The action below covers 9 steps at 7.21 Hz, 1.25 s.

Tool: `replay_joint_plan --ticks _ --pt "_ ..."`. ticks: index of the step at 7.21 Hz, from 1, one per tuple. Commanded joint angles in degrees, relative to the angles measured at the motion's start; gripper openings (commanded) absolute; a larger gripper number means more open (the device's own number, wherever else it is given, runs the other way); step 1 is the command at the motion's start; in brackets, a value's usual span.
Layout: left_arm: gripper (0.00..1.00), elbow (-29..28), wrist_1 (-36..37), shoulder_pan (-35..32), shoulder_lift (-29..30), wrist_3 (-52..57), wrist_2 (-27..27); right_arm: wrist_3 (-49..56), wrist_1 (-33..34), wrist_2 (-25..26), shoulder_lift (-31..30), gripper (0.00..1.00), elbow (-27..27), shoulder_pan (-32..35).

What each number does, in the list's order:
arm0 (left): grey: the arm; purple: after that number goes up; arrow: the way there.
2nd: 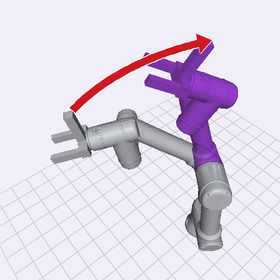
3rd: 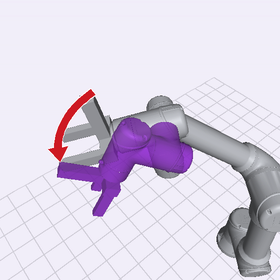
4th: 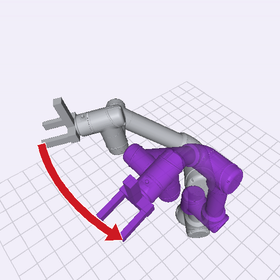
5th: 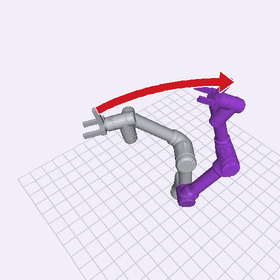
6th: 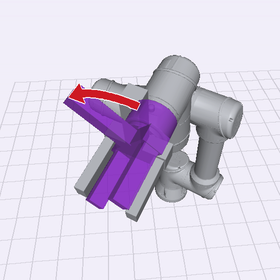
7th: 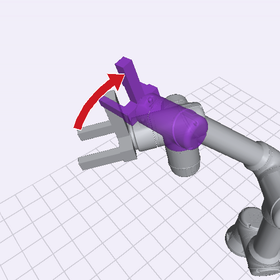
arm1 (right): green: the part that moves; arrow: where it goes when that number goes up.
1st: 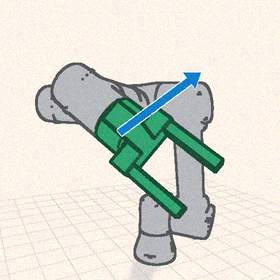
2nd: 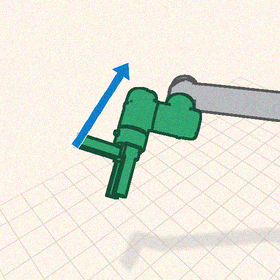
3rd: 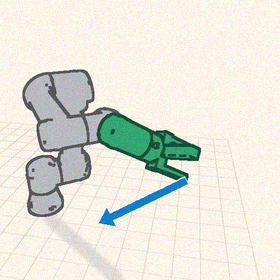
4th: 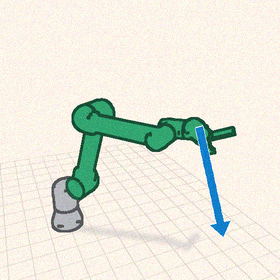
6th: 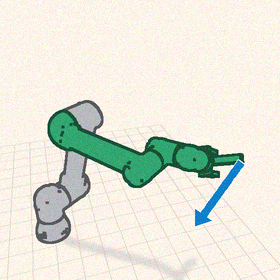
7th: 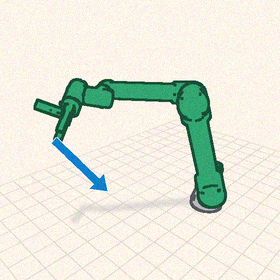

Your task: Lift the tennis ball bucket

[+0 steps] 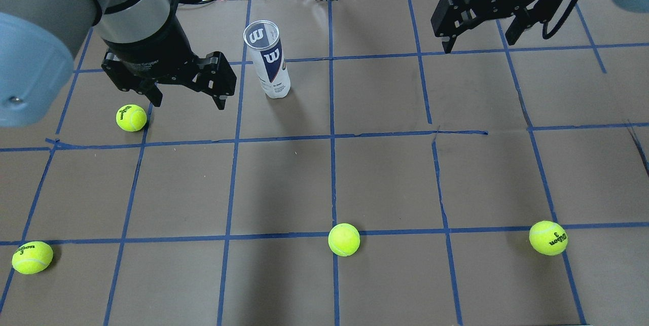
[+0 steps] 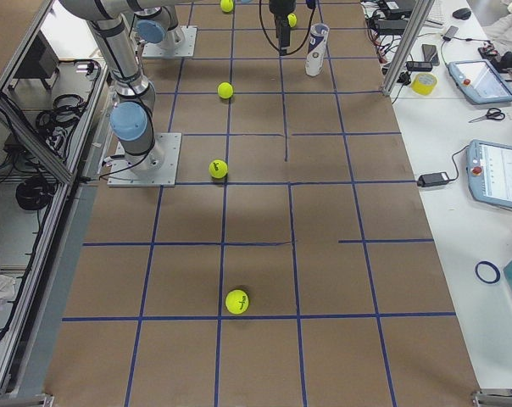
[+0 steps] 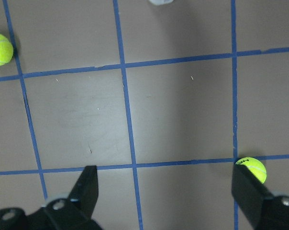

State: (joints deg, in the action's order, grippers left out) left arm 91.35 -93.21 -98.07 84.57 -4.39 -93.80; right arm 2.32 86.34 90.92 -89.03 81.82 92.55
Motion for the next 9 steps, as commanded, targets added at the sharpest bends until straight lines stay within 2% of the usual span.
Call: replay_joint_plan --ticks 1,5,9 --pt "1.00 3.0 1.6 1.6 -2.9 4.6 0.3 0.4 0.0 0.1 -0.1 1.00 0.0 0.0" --pt "1.00 2.2 2.6 6.9 -3.1 6.4 2.4 0.8 0.1 0.1 0.1 1.00 0.0 0.0" --pt "1.00 2.3 2.6 7.2 -3.1 6.6 2.7 0.6 0.1 0.0 0.1 1.00 0.0 0.0"
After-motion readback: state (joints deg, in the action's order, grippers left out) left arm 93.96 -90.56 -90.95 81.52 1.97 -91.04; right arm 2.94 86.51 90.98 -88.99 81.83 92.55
